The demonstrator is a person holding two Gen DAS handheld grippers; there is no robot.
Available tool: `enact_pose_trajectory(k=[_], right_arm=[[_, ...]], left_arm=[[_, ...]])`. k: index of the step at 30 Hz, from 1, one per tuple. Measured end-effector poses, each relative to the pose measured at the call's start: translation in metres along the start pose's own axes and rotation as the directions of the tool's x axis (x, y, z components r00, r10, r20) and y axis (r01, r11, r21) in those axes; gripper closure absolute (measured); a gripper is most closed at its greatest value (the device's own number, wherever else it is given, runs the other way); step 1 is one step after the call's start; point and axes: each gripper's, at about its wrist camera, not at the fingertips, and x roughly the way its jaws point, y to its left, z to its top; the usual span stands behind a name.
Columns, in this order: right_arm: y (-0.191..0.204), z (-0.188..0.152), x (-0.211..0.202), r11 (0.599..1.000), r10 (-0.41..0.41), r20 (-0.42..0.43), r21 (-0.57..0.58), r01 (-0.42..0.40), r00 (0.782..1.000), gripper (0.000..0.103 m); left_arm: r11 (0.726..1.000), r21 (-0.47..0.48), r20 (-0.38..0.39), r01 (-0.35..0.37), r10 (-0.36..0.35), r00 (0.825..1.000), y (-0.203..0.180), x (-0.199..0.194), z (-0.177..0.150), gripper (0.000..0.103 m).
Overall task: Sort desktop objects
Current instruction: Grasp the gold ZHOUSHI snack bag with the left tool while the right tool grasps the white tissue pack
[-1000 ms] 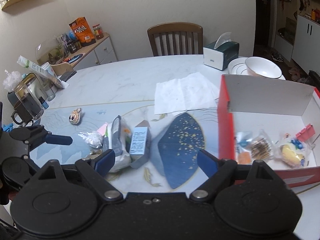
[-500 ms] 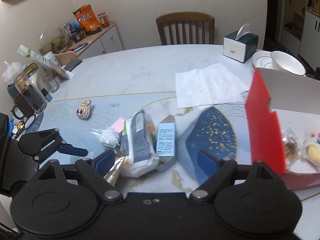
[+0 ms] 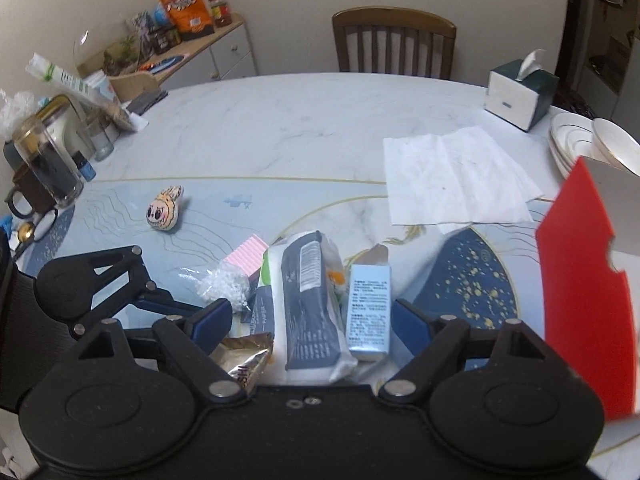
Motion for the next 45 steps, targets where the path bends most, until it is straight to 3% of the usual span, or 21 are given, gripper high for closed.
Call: enact_pose_trajectory(k=[8,14,26,30,31,45], right_arm=[[0.005,0.006,0.020,1.000,-0.003,-0.035,-0.020,0.002,0.999,0.032],[0.010,0.009,0.029,0.999,0.008,-0.053,-0.041,-0.010,0.999,0.051],[0.005,0.009,0.034,1.000,0.018,-0.052,-0.023,-0.019,0.998,0.074],[0.002,0.008,0.030,0.999,0.048,-0.043,-0.009,-0.048,0.998,0.089],[0.002,0.008,0.029,0.999,0.053,-0.042,-0.011,-0.053,0.998,0.091],[-0.003,-0.003,0.004,0.995,0.098,0.013,0.011,-0.099,0.995,0.093]], left_arm=[[0.999,-0.019,0.018,0.030,-0.029,0.999,0.007,0.007,0.001,0.000],[0.998,-0.056,0.027,0.034,-0.033,0.999,0.008,0.009,0.000,0.002],[0.993,-0.119,0.021,0.007,-0.005,1.000,0.003,0.005,0.002,0.017],[0.989,-0.145,0.008,-0.014,0.016,1.000,-0.006,0.001,0.002,0.026],[0.988,-0.151,0.005,-0.019,0.020,1.000,-0.008,-0.001,0.001,0.031],[0.957,-0.288,0.025,-0.048,0.057,0.998,-0.028,-0.020,-0.009,0.041]])
